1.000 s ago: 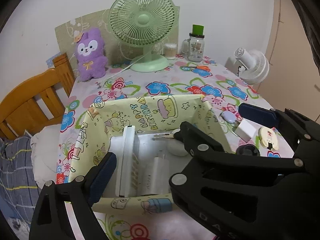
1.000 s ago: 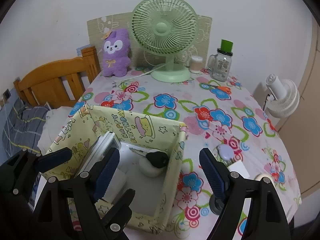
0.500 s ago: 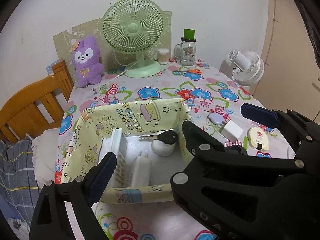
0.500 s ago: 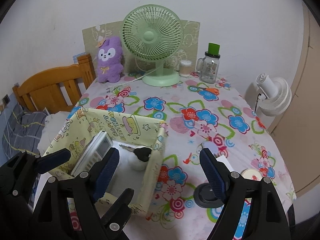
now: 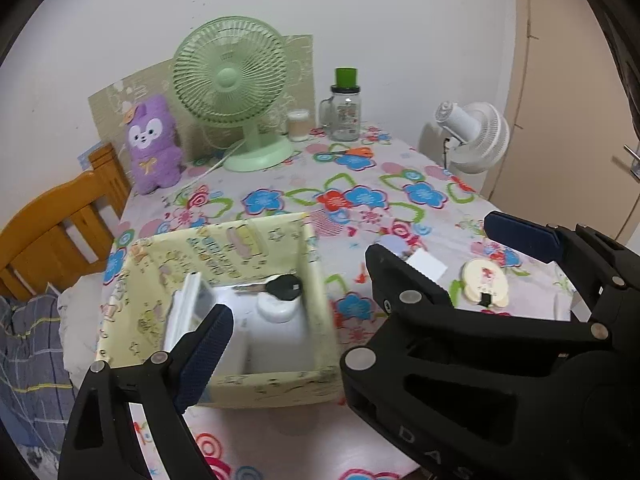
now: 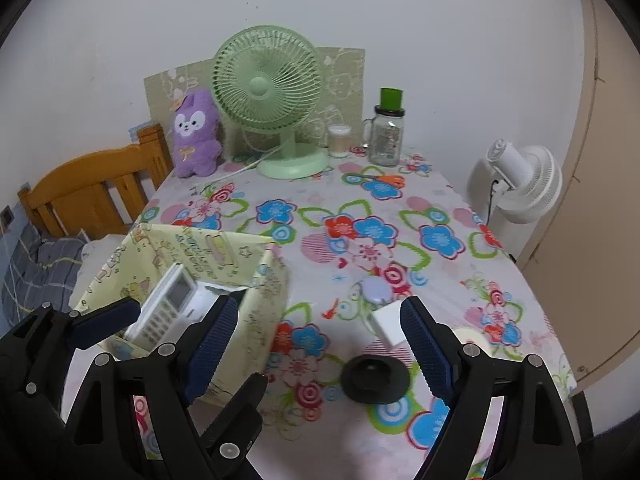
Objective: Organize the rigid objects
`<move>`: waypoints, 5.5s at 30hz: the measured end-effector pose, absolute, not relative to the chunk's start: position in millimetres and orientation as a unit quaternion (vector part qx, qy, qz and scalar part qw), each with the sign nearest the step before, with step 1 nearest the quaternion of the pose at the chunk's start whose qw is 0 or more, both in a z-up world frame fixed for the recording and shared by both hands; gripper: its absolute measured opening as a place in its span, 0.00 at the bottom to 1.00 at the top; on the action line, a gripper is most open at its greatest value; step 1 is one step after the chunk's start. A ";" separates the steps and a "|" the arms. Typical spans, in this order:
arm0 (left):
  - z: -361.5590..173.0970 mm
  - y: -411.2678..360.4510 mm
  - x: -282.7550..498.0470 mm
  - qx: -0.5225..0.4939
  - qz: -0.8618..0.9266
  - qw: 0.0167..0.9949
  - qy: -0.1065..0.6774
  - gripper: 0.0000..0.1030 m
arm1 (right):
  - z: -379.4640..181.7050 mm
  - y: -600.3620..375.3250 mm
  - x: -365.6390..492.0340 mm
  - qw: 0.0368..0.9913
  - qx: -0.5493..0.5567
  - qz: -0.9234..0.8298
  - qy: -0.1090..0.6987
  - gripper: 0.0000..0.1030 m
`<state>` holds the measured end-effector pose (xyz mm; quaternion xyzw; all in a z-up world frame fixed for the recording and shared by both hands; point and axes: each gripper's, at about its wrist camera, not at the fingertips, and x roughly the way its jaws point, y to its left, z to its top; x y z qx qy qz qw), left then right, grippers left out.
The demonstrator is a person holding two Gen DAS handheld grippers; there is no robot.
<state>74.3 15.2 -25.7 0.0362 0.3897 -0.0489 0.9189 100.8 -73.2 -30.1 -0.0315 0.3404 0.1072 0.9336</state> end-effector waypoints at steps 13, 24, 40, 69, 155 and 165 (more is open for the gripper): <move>-29.7 -34.9 73.0 0.042 -0.068 0.918 0.387 0.91 | -34.1 -126.4 95.6 0.937 -0.024 0.077 0.340 0.83; -39.4 -69.3 73.8 0.037 -0.084 0.916 0.390 0.91 | -41.5 -162.7 96.1 0.937 -0.027 0.063 0.343 0.83; -57.6 -89.5 85.2 0.030 -0.097 0.912 0.398 0.91 | -58.1 -185.9 105.8 0.934 -0.038 0.052 0.351 0.83; -125.2 -92.7 125.3 0.020 -0.093 0.890 0.445 0.91 | -118.9 -220.9 137.5 0.920 0.009 0.064 0.386 0.83; -77.8 -71.9 75.3 0.058 -0.090 0.916 0.387 0.74 | -85.0 -181.3 99.1 0.930 -0.030 0.026 0.364 0.80; -57.5 -68.5 68.0 0.075 -0.081 0.920 0.377 0.74 | -64.3 -170.6 86.9 0.936 -0.029 0.036 0.348 0.81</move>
